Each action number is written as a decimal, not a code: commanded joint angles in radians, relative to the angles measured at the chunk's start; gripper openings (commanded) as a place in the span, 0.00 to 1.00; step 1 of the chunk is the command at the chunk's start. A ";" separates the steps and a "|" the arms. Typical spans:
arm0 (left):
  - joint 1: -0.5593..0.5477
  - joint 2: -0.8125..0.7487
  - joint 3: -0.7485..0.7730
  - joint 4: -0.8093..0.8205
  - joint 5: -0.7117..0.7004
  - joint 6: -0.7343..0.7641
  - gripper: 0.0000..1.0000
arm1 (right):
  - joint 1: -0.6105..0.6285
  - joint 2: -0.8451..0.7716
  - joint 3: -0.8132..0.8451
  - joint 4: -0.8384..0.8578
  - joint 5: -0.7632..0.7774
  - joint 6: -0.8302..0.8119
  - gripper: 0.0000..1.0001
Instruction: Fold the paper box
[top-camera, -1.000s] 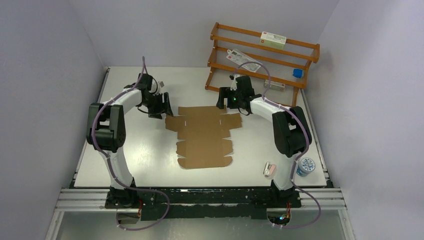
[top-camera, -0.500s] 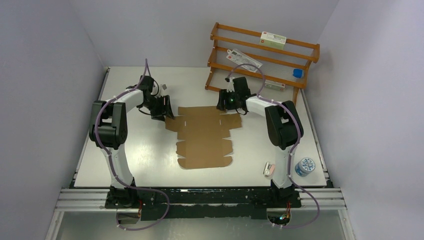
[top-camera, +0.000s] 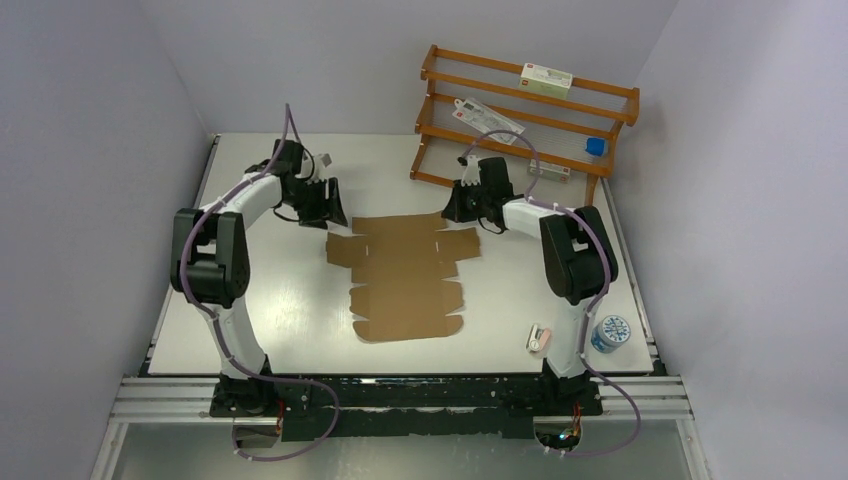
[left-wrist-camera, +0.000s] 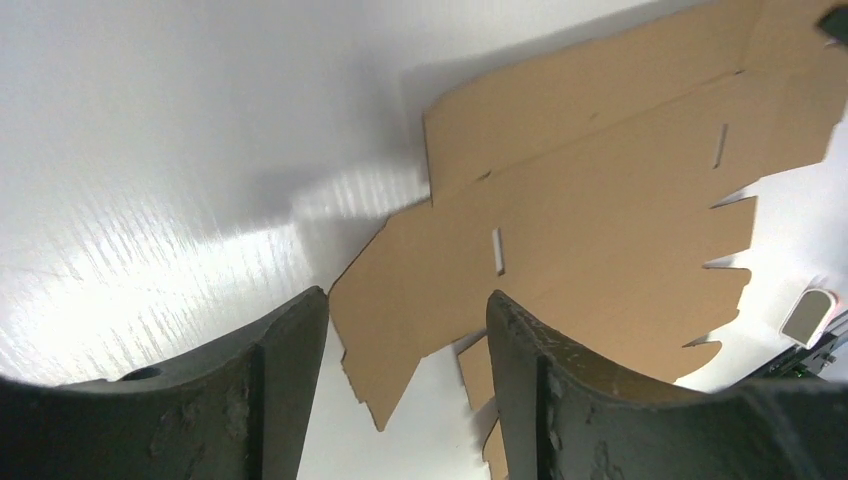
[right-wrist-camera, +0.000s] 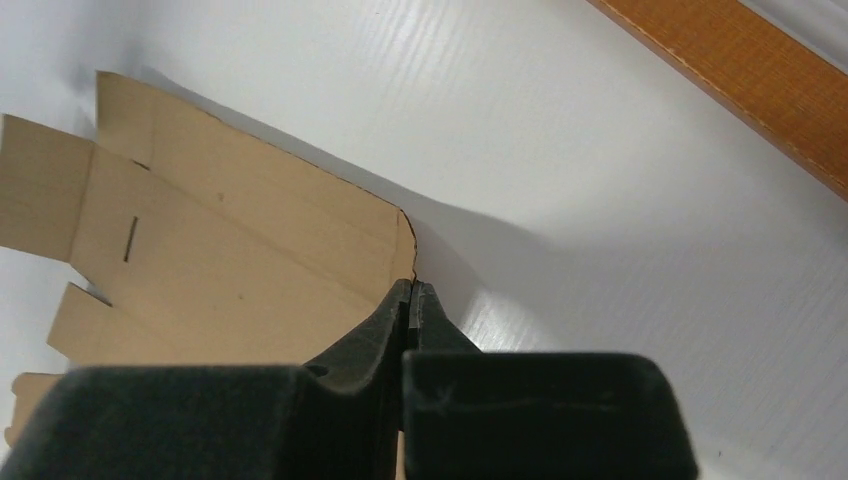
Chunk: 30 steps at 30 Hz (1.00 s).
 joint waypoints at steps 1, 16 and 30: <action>-0.026 -0.042 0.085 0.024 -0.014 0.006 0.65 | -0.002 -0.063 -0.039 0.050 -0.024 -0.026 0.00; -0.115 0.180 0.301 -0.062 -0.068 -0.008 0.60 | 0.010 -0.154 -0.081 0.054 0.071 -0.027 0.00; -0.132 0.221 0.260 -0.025 0.023 0.002 0.47 | 0.016 -0.211 -0.136 0.087 0.092 -0.014 0.00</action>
